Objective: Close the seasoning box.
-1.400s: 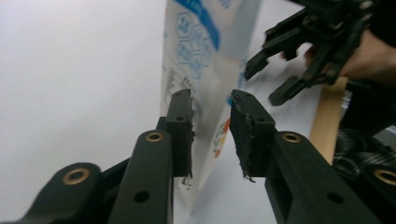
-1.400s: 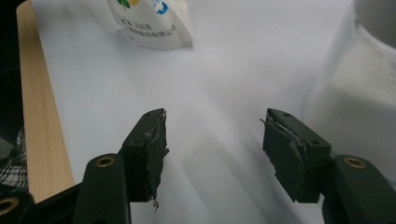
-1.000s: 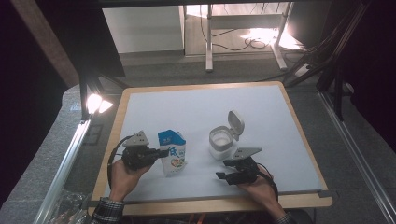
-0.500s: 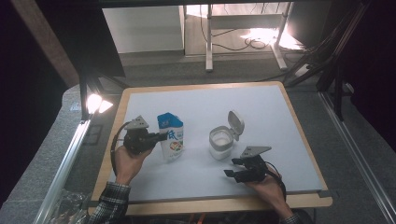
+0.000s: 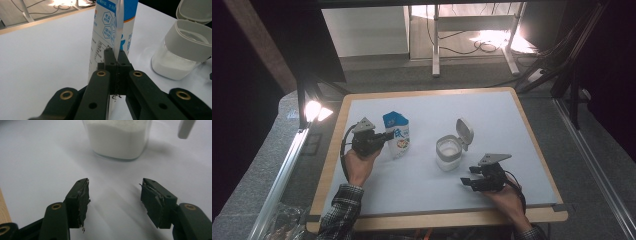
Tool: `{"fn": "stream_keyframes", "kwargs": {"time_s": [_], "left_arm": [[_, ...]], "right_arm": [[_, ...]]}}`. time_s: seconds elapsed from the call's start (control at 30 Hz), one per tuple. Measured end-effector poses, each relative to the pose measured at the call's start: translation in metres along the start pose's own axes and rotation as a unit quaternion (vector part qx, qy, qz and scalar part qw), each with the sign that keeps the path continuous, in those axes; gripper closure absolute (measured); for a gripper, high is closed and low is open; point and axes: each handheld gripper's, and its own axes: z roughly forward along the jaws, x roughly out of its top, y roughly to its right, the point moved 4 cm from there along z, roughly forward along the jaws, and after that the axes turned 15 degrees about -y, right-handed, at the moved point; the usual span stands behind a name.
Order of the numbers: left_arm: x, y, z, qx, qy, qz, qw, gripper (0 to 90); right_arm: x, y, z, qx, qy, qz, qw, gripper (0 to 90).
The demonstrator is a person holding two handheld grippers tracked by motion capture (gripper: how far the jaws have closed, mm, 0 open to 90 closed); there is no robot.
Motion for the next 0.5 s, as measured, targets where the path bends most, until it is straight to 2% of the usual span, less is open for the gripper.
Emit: {"fn": "stream_keyframes", "kwargs": {"time_s": [0.1, 0.5], "left_arm": [[-0.0057, -0.0008, -0.0020, -0.003, 0.005, -0.001, 1.0000, 89.1], [-0.0079, 0.0016, 0.0014, -0.001, 0.002, 0.011, 0.9999, 69.7]], "right_arm": [[-0.0009, 0.0029, -0.0016, -0.002, -0.001, 0.004, 1.0000, 39.7], [0.0000, 0.0084, -0.0050, -0.008, 0.001, 0.008, 0.9999, 39.9]]}}
